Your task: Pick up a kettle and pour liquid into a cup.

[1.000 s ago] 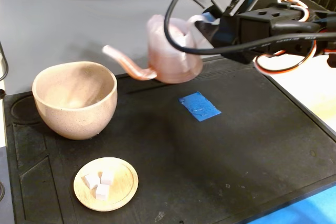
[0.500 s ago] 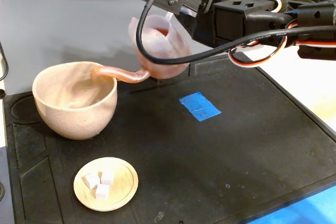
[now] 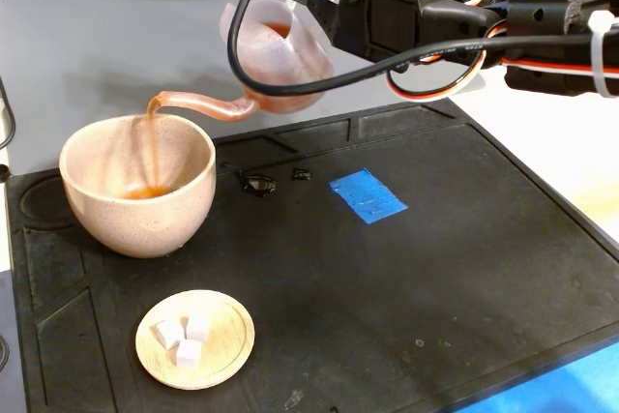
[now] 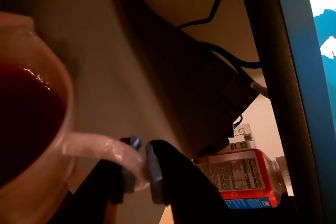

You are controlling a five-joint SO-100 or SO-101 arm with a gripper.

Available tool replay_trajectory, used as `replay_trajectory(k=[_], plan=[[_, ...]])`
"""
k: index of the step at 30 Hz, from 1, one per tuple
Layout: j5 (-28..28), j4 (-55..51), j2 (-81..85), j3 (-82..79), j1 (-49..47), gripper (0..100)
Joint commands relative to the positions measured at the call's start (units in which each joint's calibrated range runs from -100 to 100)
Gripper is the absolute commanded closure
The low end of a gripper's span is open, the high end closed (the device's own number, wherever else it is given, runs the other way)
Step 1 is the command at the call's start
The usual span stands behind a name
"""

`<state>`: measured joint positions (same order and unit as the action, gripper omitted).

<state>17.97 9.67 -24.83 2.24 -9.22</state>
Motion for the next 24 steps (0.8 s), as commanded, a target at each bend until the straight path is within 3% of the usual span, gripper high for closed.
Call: replay_trajectory(k=[1, 9, 24], plan=[[-0.2, 0.23, 1.11, 4.84, 0.36, 99], [-2.93, 0.32, 1.28, 4.84, -0.02, 99], [-3.14, 0.49, 0.85, 4.84, -0.17, 99]])
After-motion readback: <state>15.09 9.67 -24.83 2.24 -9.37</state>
